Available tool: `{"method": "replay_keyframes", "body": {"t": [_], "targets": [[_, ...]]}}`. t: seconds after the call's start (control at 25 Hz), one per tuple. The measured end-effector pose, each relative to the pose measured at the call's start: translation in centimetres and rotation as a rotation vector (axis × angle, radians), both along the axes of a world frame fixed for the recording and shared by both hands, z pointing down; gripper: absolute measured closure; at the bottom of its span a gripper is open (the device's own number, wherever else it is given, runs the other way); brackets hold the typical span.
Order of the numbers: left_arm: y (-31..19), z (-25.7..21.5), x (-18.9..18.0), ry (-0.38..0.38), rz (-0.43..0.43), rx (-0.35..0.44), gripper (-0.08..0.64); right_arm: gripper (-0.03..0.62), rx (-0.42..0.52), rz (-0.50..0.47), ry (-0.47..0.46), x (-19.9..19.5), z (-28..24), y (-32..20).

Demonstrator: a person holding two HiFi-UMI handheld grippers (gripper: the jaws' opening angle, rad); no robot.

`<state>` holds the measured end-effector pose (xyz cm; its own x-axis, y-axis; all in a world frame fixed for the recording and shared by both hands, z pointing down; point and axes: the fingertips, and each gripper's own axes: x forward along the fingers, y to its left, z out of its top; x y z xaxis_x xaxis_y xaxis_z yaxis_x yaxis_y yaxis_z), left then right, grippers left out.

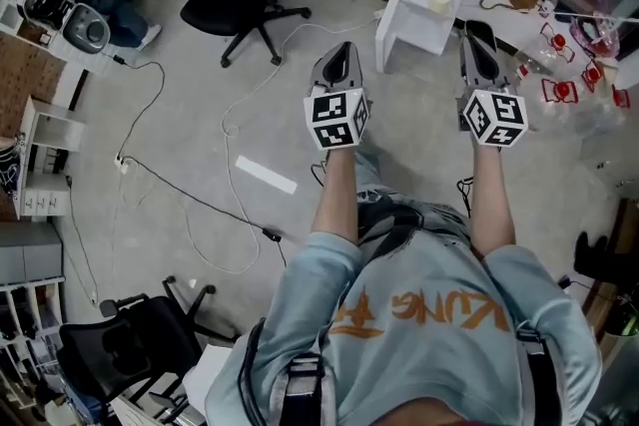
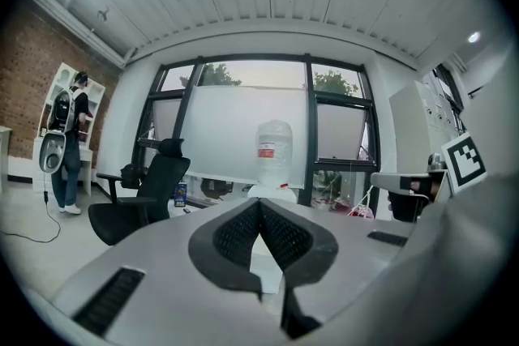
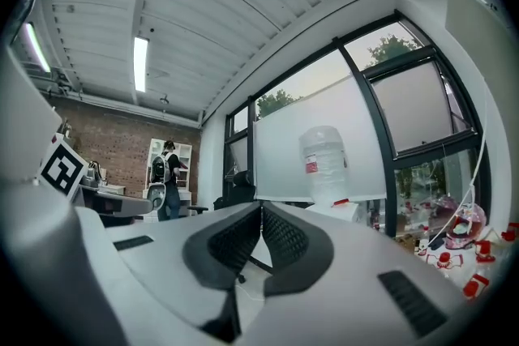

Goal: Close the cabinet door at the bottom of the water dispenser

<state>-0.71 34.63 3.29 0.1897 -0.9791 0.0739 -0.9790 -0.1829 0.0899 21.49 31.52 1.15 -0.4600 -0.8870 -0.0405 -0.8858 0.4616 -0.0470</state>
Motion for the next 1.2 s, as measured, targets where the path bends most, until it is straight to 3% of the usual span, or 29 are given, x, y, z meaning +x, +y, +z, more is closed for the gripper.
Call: {"method": "replay_keyframes", "body": {"t": [0.24,0.44,0.84,1.04,1.2], "targets": [[-7.8,1.2,-0.9,-0.013,0.058,-0.026,0.549,0.563,-0.033,0.082,-0.026,0.6,1.3,-7.3],[-14.6,2.4,-4.8,0.01,0.05,-0.067,0.549,0.563,-0.078,0.062,-0.006,-4.2,2.3,-14.4],[-26.6,11.3,-9.5,0.053,0.081,-0.273,0.549,0.563,-0.268,0.032,0.025,-12.2,10.5,-27.2],[-32.8,14.8,-10.7,-0.022,0.118,-0.333,0.549,0.563,-0.343,0.073,0.047,-12.9,13.7,-32.0],[-36.0,17.9,-10.9,-0.013,0.117,-0.387,0.549,0.563,-0.378,0.115,0.054,-12.2,15.5,-34.5]]}}
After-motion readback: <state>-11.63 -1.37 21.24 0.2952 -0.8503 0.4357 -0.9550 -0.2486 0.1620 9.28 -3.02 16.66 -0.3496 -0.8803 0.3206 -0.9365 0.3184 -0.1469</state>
